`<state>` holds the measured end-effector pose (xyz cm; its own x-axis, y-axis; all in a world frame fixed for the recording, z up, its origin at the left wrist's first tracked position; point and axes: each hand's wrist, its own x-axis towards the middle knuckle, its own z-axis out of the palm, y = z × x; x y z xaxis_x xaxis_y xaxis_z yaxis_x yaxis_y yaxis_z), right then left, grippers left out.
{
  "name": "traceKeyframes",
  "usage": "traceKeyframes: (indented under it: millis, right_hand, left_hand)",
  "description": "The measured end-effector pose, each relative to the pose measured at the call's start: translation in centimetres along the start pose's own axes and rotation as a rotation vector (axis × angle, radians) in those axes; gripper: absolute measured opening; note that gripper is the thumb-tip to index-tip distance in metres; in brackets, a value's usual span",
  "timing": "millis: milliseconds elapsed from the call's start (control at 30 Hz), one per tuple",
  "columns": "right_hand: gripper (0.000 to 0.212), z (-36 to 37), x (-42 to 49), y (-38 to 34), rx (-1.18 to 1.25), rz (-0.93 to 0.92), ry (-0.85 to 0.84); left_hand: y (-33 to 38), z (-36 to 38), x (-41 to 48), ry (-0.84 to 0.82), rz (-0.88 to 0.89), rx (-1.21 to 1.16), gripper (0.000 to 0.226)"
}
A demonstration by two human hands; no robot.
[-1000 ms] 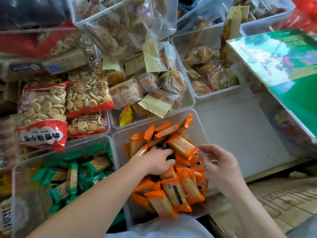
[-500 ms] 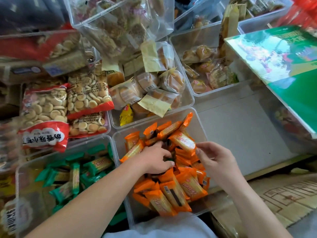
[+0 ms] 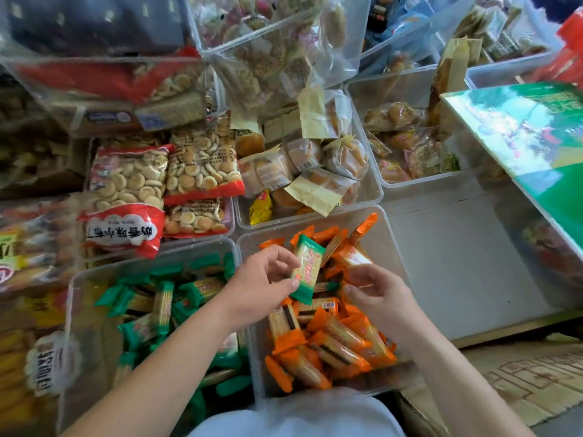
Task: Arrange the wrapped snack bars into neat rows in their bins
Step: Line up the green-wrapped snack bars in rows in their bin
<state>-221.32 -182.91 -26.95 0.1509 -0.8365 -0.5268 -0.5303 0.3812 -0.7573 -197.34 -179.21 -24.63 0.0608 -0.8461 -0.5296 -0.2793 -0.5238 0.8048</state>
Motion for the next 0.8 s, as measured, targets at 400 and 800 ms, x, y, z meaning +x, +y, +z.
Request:
traceKeyframes:
  millis: [400,800]
  right_hand:
    - [0.018,5.5,-1.6,-4.4,-0.022,-0.069,-0.081]
    - [0.026,7.1,4.8,-1.4,-1.015,-0.214,-0.13]
  left_hand:
    - [-3.0,-2.3,-5.4,0.271,0.02,-0.057,0.022]
    - [-9.3,-4.4,-7.3,0.358,-0.135,-0.017,0.019]
